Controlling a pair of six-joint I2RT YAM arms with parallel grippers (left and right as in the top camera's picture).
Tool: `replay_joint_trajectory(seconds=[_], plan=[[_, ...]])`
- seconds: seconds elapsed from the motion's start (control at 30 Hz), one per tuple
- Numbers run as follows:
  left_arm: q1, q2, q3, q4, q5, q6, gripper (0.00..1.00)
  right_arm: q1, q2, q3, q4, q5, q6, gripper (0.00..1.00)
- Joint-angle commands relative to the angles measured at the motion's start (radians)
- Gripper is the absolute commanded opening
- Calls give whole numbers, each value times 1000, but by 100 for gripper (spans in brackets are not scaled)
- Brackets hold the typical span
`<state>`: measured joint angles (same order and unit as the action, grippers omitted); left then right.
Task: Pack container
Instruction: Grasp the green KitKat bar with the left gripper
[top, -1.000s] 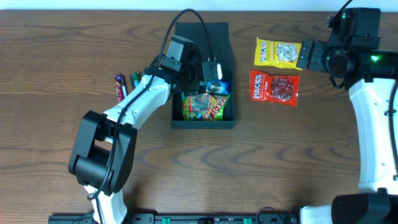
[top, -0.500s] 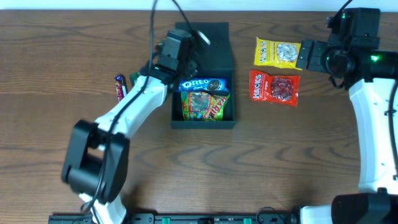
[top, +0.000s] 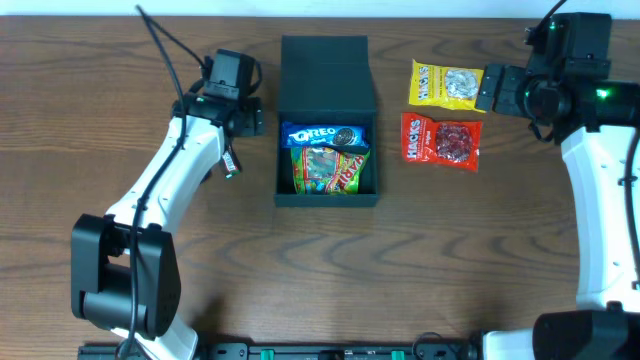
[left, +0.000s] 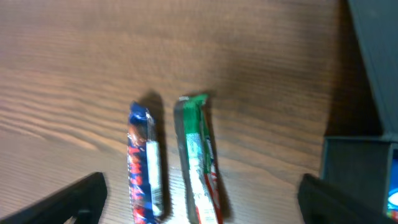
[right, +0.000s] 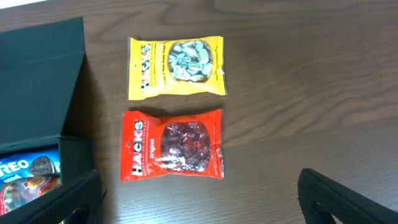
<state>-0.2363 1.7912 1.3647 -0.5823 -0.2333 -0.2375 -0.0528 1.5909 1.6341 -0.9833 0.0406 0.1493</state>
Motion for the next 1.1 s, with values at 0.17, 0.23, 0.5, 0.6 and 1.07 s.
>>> replay_joint_trajectory(seconds=[0.17, 0.23, 0.5, 0.6, 1.07], plan=[[31, 115, -58, -19, 102, -240, 86, -7, 15, -11, -6, -23, 11, 99], [34, 135, -63, -16, 103, -260, 85, -7, 15, -11, -9, -23, 11, 99], [42, 201, -63, 3, 100, -268, 79, -7, 15, -11, -35, -23, 11, 99], [56, 231, -66, 8, 126, -267, 74, -7, 15, -11, -37, -23, 11, 99], [73, 234, -60, 5, 166, -249, 6, -8, 65, -11, -21, -22, 10, 99]])
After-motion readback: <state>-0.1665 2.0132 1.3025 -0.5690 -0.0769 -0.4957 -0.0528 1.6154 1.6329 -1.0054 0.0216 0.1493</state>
